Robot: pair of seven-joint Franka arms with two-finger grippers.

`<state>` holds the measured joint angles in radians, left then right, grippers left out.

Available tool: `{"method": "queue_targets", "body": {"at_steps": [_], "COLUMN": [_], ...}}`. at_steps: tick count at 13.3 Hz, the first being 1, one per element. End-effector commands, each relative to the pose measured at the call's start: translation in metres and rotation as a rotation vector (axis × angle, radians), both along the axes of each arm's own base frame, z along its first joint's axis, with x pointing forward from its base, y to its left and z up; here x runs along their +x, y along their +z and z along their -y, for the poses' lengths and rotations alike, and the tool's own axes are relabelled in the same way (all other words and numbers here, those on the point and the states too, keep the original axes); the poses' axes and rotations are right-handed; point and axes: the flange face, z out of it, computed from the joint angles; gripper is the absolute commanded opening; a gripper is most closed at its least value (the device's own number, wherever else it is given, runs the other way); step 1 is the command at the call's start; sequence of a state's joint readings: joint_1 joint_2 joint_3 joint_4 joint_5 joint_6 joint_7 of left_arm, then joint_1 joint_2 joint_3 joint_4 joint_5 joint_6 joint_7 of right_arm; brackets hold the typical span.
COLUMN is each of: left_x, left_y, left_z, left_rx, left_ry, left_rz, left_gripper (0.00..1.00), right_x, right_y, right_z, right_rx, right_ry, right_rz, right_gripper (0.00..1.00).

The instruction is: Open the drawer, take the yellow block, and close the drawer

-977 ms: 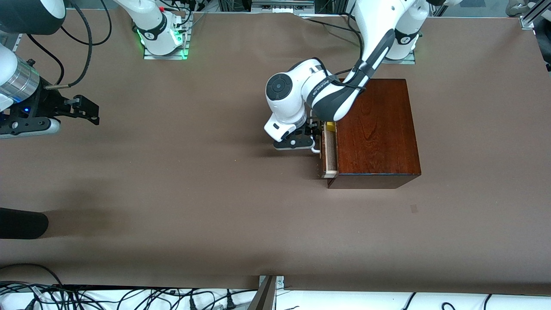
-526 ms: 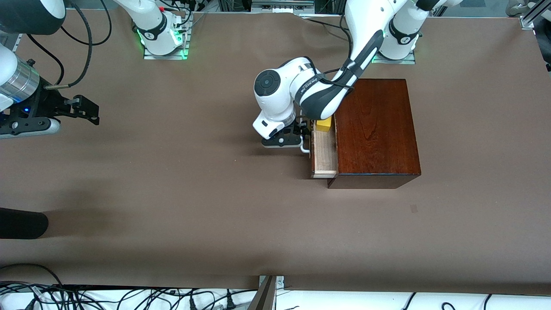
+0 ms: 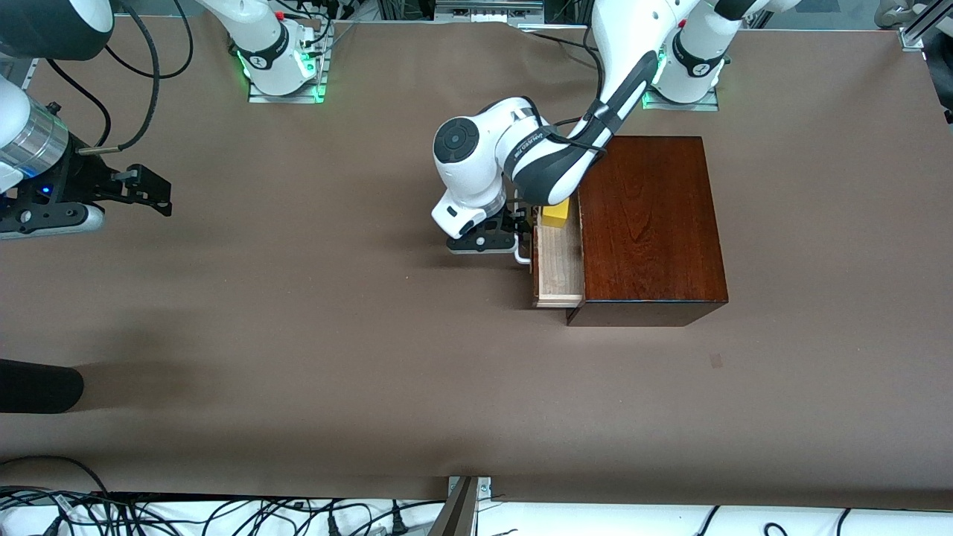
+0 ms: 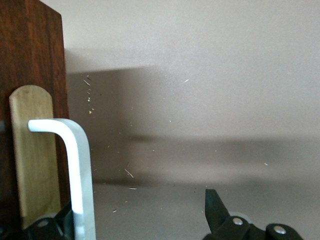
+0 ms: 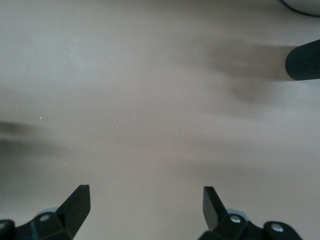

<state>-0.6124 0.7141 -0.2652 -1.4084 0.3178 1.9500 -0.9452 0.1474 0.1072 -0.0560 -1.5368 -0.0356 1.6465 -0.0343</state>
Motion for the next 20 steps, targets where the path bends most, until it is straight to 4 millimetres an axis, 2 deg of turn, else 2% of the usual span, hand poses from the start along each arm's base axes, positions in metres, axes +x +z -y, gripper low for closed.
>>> {"method": "queue_targets", "body": {"at_steps": [1,3,7,9,11,14,16,17,19,20], "left_x": [-0.014,-0.026,-0.042,-0.039,-0.027,0.021,0.044,0.054,0.074,0.082], "left_y": [-0.003,0.013,0.023,0.050,0.101,0.168,0.211,0.227,0.262,0.279], "left_z": [0.026,0.033,0.030,0.019,-0.002,-0.076,-0.131,-0.156,-0.214,-0.245], "left_rx": [-0.042,0.044,0.175,0.198,0.198,0.172,0.157,0.149,0.078,0.024], "left_ry": [0.023,-0.005,-0.033,-0.020,0.008,0.098,0.100,0.110,0.152,0.173], "left_rz": [-0.057,-0.075,-0.091,-0.087,-0.050,-0.043,-0.047,-0.046,-0.056,-0.069], "left_gripper": [1.00,1.00,1.00,1.00,1.00,1.00,1.00,1.00,1.00,1.00], "right_x": [0.000,0.000,0.000,0.000,0.000,0.000,0.000,0.002,0.002,0.002], "right_y": [0.004,0.005,0.005,0.005,0.005,0.005,0.004,0.003,0.002,-0.004], "right_z": [-0.001,-0.001,-0.001,-0.001,0.000,0.000,-0.003,-0.006,-0.025,-0.043], "right_rx": [0.003,0.003,0.003,0.003,0.001,0.001,0.002,0.000,0.005,0.001], "right_ry": [-0.014,-0.014,-0.014,-0.014,-0.014,-0.014,-0.020,-0.016,0.022,0.058], "right_rz": [0.009,0.010,0.010,0.010,0.010,0.010,0.012,0.020,0.027,0.017], "right_gripper": [1.00,1.00,1.00,1.00,1.00,1.00,1.00,1.00,1.00,1.00]}}
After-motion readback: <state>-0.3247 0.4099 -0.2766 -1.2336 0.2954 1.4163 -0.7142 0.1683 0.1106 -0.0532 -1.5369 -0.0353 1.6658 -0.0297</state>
